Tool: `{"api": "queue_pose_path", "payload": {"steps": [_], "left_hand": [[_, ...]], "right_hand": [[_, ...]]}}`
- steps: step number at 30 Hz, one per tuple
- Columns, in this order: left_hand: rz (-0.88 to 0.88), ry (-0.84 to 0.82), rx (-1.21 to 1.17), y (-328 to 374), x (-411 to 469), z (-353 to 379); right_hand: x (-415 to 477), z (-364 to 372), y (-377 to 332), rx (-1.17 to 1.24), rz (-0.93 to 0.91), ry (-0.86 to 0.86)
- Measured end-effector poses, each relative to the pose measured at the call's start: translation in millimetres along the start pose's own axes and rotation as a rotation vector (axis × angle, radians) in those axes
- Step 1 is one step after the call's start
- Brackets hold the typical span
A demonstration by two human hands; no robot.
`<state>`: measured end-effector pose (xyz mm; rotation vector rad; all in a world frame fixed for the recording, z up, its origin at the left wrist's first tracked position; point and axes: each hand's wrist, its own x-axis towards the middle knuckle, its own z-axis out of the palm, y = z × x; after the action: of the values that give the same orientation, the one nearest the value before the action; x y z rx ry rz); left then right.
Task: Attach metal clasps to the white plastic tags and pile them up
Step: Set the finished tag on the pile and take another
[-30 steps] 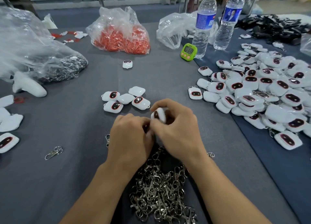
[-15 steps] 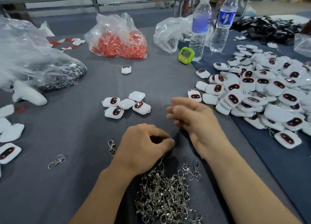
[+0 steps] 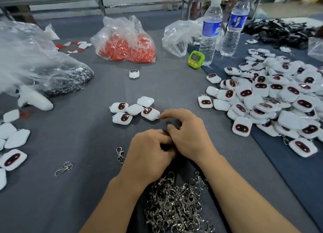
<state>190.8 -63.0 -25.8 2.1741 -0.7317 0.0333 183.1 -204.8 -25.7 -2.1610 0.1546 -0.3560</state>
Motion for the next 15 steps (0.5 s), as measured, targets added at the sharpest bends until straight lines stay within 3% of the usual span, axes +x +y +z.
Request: {"api": "queue_pose_path", "payload": {"steps": [6,11,15], "left_hand": [[-0.077,0.184,0.233,0,-2,0],[-0.156,0.250,0.343,-1,-1,-3],[-0.162,0.214,0.339,-1,0,-4]], "right_hand": [[21,15,0,-0.112,-0.086,-0.080],[38,20,-3,-0.282,-0.165,-0.242],[39,19,-3,-0.234,-0.118,-0.171]]}}
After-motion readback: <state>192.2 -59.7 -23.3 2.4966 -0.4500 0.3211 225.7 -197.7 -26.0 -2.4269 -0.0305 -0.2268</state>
